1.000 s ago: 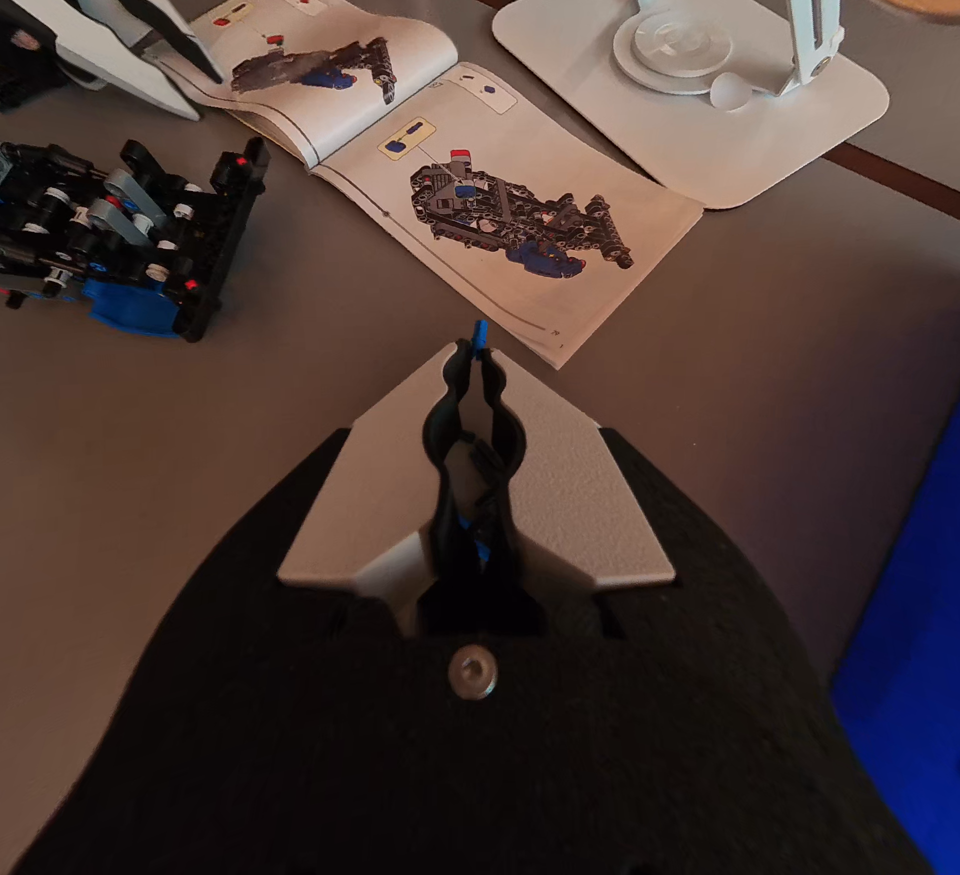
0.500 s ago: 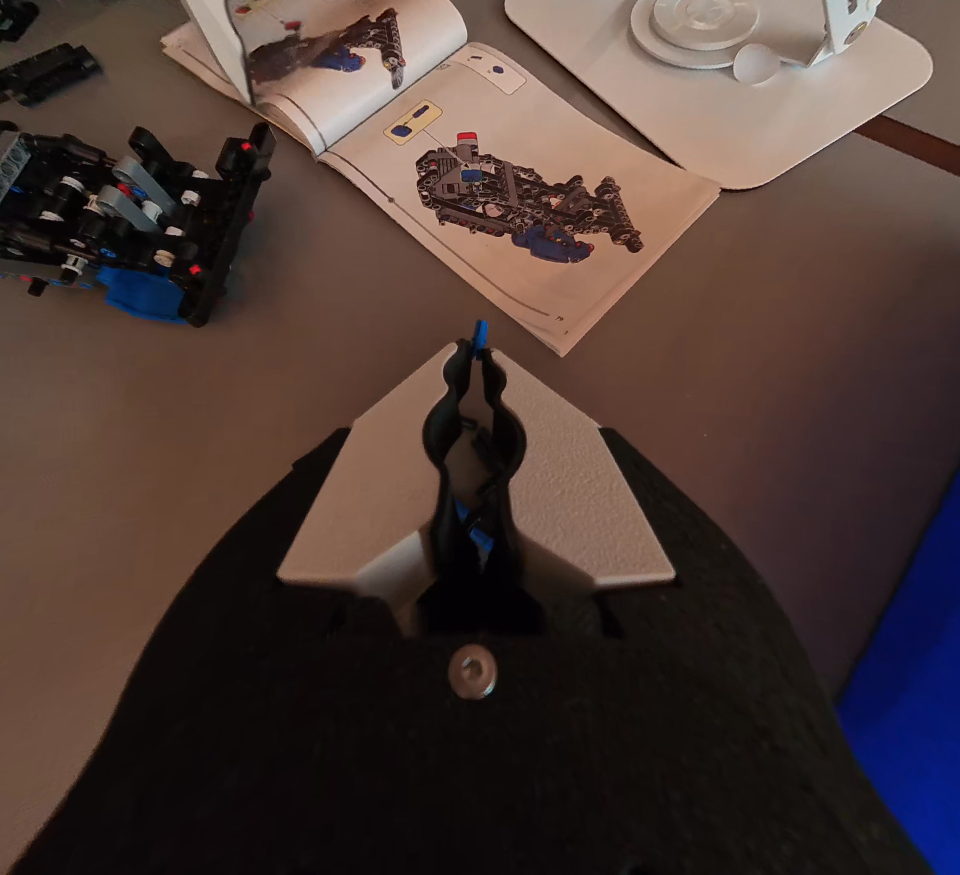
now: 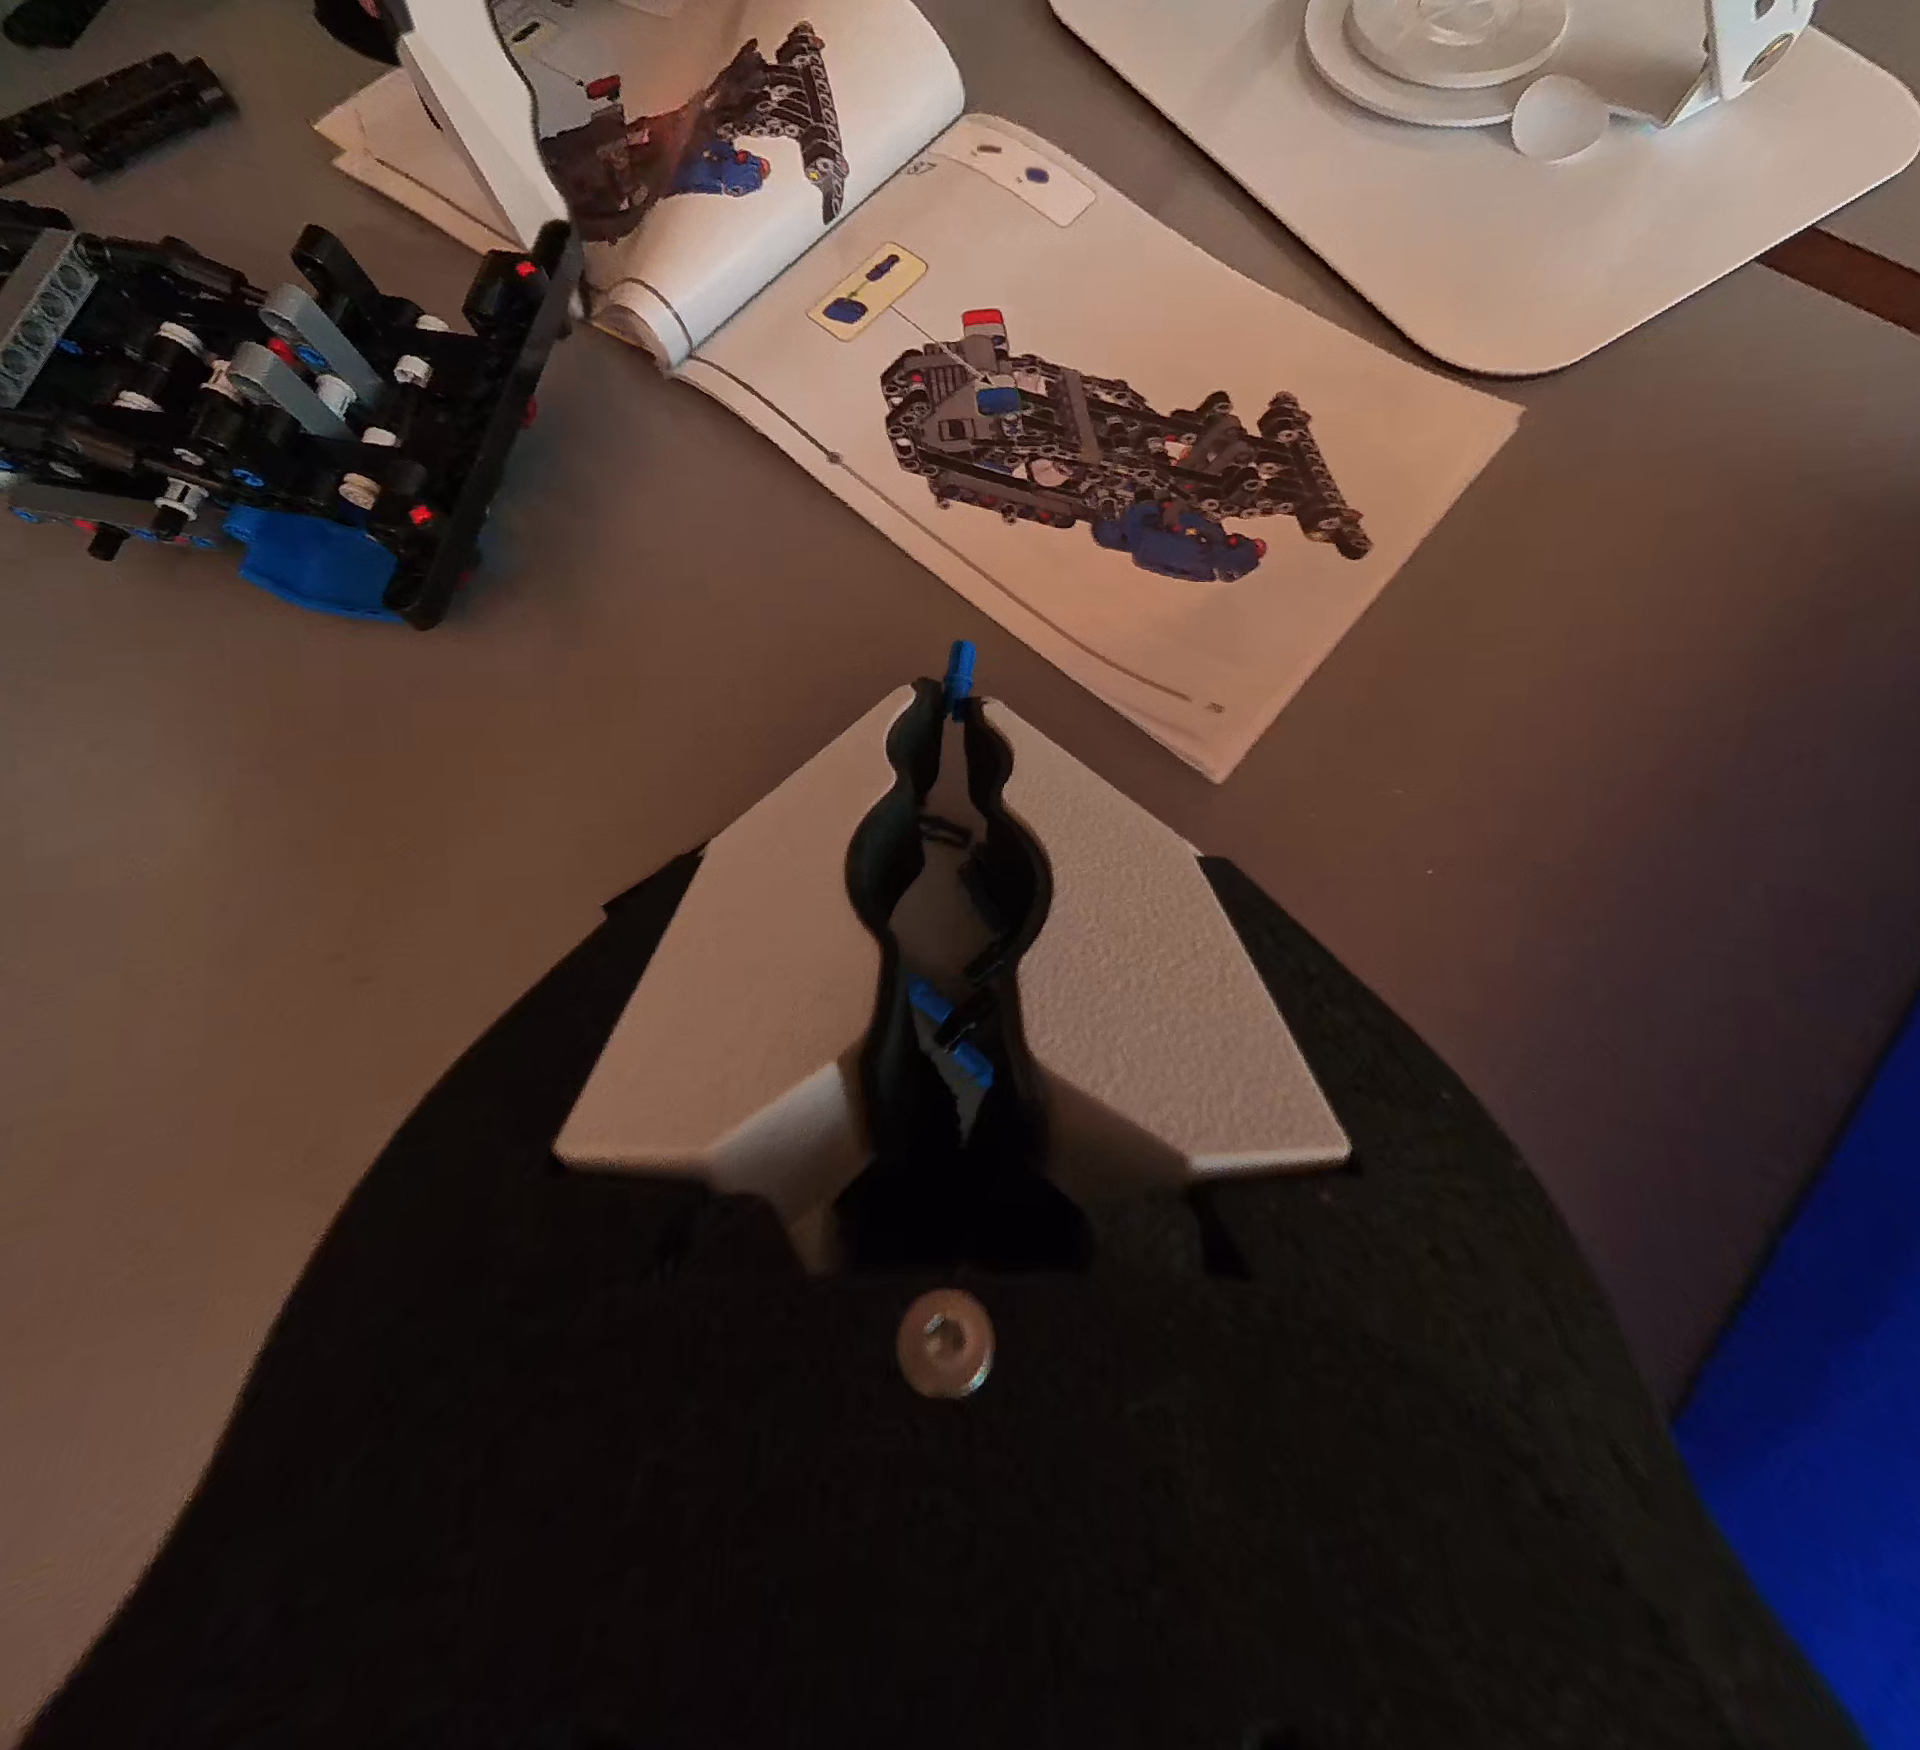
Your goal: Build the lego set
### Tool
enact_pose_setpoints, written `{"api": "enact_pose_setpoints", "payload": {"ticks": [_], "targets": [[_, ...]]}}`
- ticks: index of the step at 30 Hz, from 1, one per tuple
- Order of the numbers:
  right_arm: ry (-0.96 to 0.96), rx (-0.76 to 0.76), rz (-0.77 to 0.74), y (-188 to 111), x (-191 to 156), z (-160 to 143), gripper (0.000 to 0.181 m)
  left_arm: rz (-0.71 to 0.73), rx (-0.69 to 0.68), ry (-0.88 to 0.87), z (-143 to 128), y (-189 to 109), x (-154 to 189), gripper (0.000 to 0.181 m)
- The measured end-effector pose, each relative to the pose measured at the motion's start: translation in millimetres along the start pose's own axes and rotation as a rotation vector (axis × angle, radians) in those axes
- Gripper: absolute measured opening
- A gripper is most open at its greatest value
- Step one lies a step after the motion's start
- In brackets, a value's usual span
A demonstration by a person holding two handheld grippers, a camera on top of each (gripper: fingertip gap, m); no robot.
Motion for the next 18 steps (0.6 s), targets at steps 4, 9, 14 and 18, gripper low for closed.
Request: {"api": "enact_pose_setpoints", "payload": {"ticks": [4, 9, 14, 18], "targets": [[-0.001, -0.011, 0.006, 1, 0, -1, 0.004, 0.005, -0.020, 0.005, 0, -3, 2, 0.138], [-0.013, -0.002, 0.016, -1, -4, 1, 0.004, 0.062, 0.056, 0.061, 9, -39, 4, 0.125], [-0.033, 0.039, 0.016, -5, -10, 9, 0.004, 0.213, 0.249, 0.017, 18, -109, 32, 0.061], [-0.047, 0.067, 0.050, -8, -20, 16, 0.004, 0.294, 0.374, 0.138, 18, -136, 108, 0.046]]}}
Point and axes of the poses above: each gripper's, where its closed fingertips meet, y out along the fingers, z out of its top, x = y × z across the jaws, the point moved 7 cm from there along -y, back along the fingers, and after that the axes turned 2 degrees about x, right-handed, at the moved point
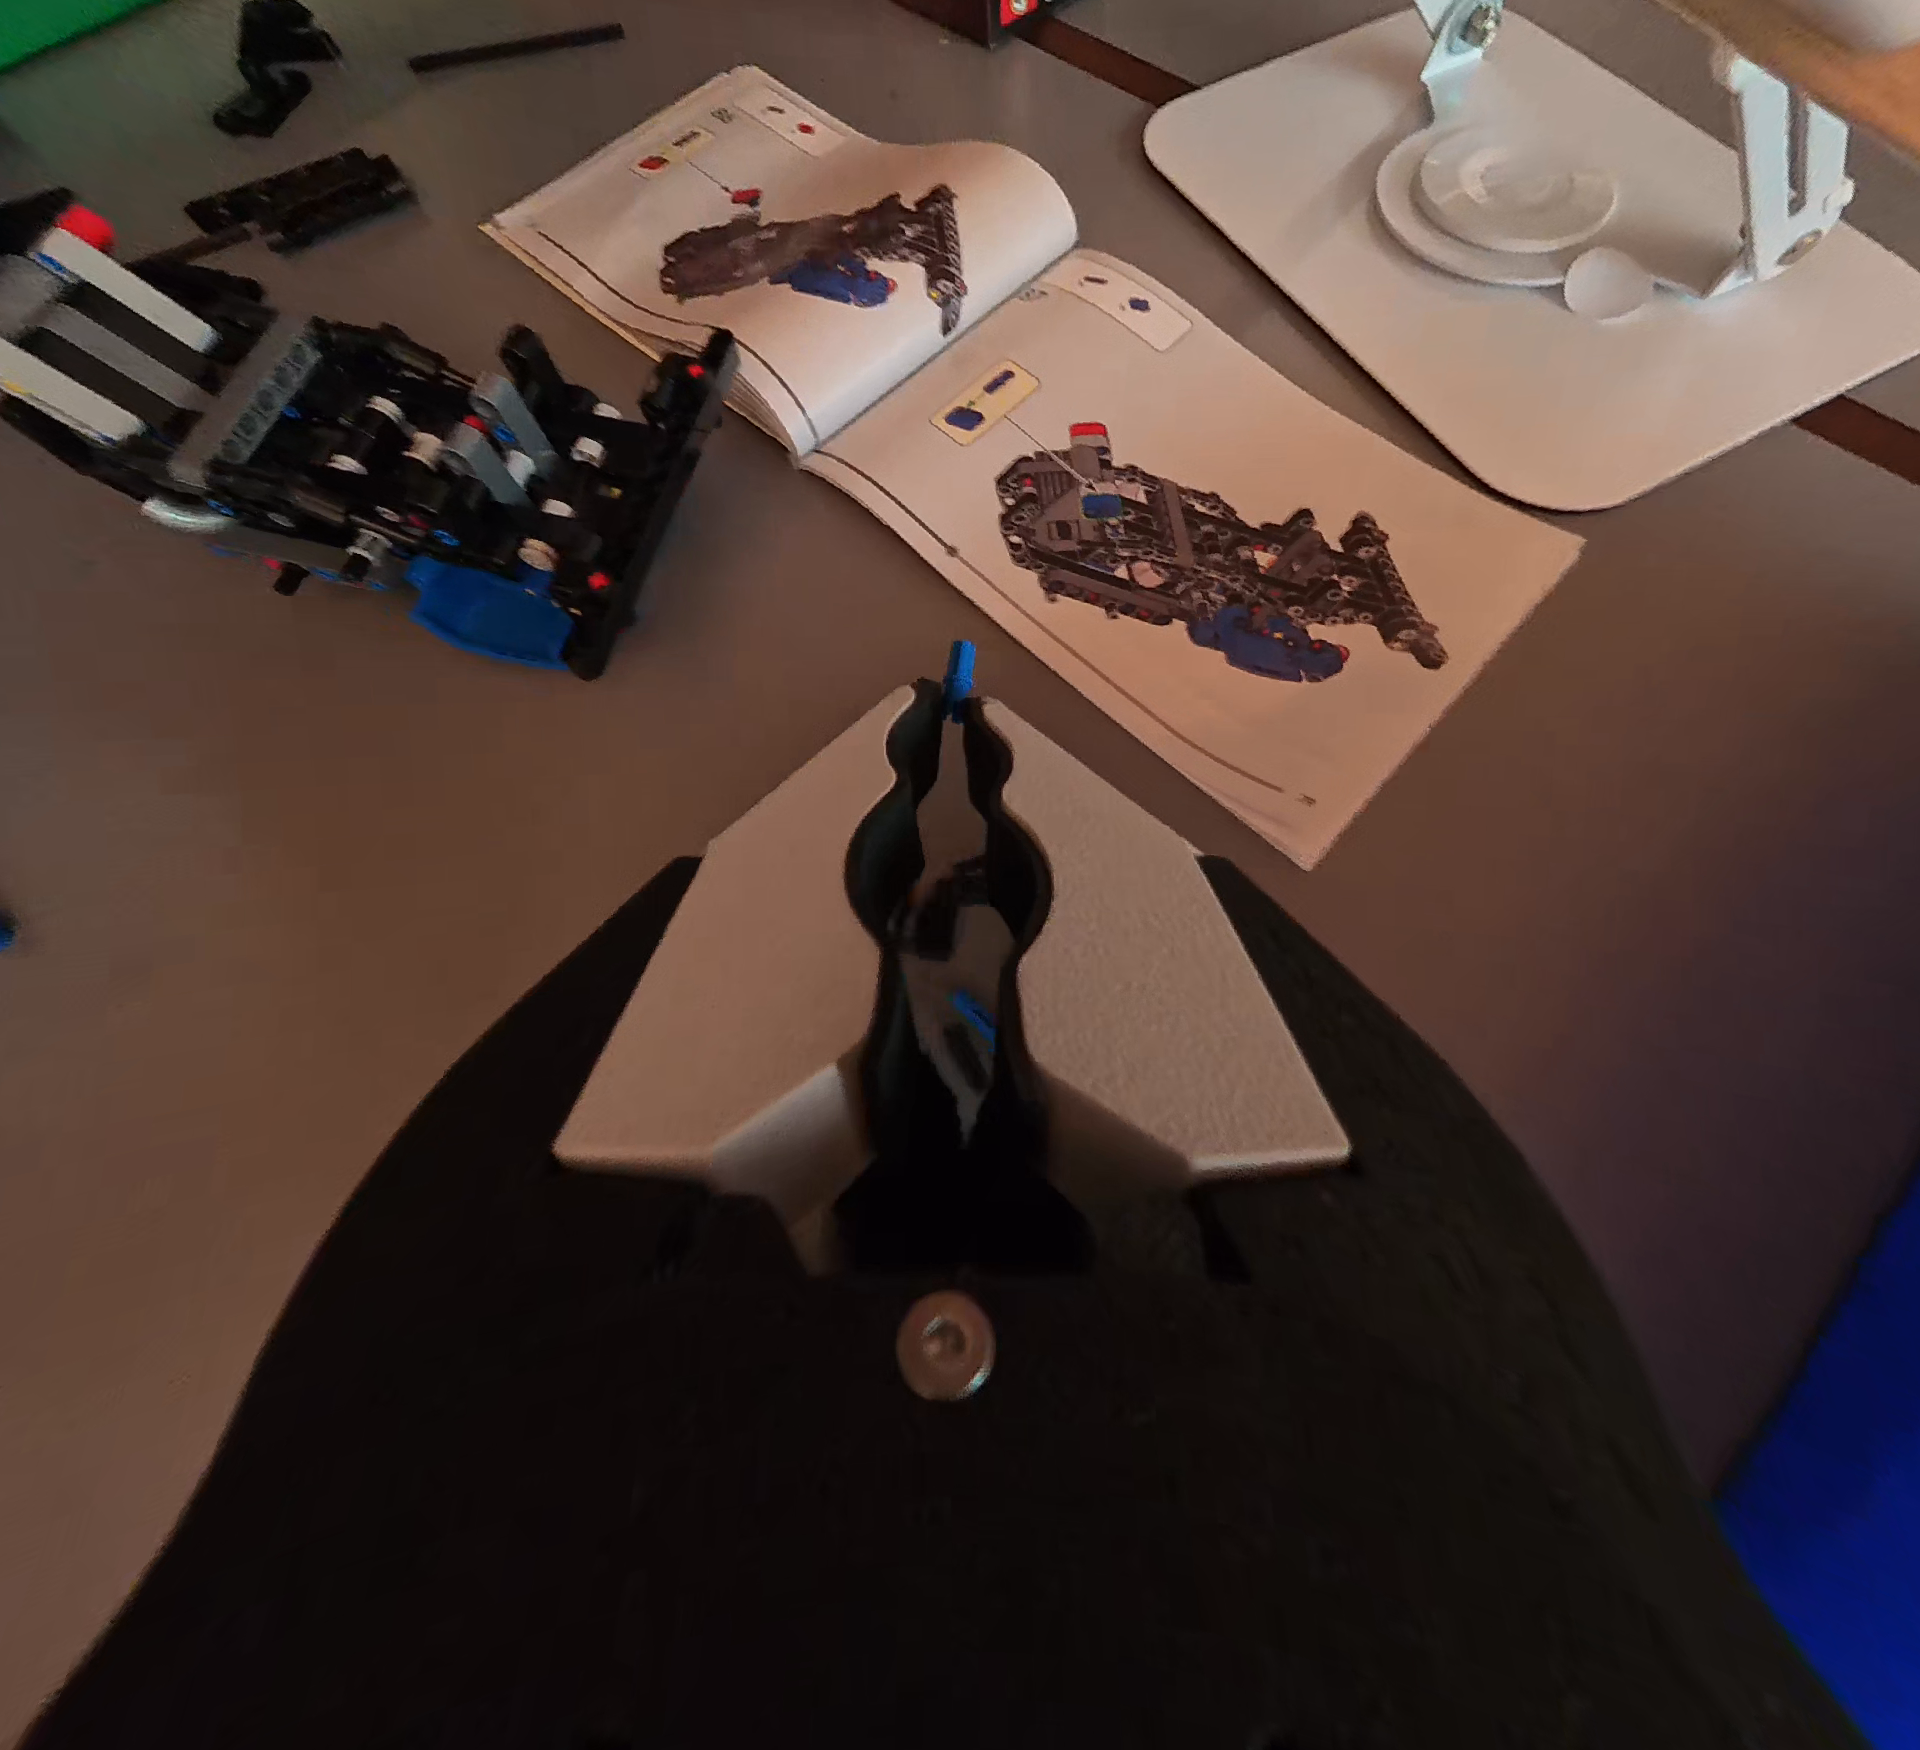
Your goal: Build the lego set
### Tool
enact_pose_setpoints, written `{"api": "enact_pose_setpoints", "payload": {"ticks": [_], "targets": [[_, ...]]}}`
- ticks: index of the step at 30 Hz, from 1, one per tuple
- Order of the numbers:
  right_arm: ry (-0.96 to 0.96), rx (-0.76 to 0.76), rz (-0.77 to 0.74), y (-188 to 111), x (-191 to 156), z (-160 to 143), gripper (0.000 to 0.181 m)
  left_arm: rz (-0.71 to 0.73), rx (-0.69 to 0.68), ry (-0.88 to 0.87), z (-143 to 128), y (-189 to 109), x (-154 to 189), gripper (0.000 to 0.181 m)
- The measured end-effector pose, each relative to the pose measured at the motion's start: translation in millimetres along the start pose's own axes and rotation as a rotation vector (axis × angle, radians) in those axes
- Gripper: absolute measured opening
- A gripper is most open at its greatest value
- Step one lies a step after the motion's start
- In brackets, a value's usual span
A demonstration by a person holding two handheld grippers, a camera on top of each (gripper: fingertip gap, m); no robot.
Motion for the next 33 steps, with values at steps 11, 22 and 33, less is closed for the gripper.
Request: {"api": "enact_pose_setpoints", "payload": {"ticks": [11, 22, 33], "targets": [[-0.011, 0.180, 0.641, -38, -133, 60, 0.004, 0.186, -0.013, 0.885, 51, -9, 140, 0.043], [-0.123, 0.079, 0.665, -58, -189, 62, 0.003, 0.325, 0.093, 0.932, 57, -29, 193, 0.002], [-0.121, 0.228, 0.566, -56, -199, 62, 0.004, 0.470, 0.149, 0.802, 50, -36, 193, 0.002]]}}
Point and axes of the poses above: each gripper's, where its closed fingertips meet, y out along the fingers, z out of its top, x = y × z across the jaws, the point moved 7 cm from there along -y, back along the fingers, and after that the axes turned 2 degrees about x, right-handed, at the moved point
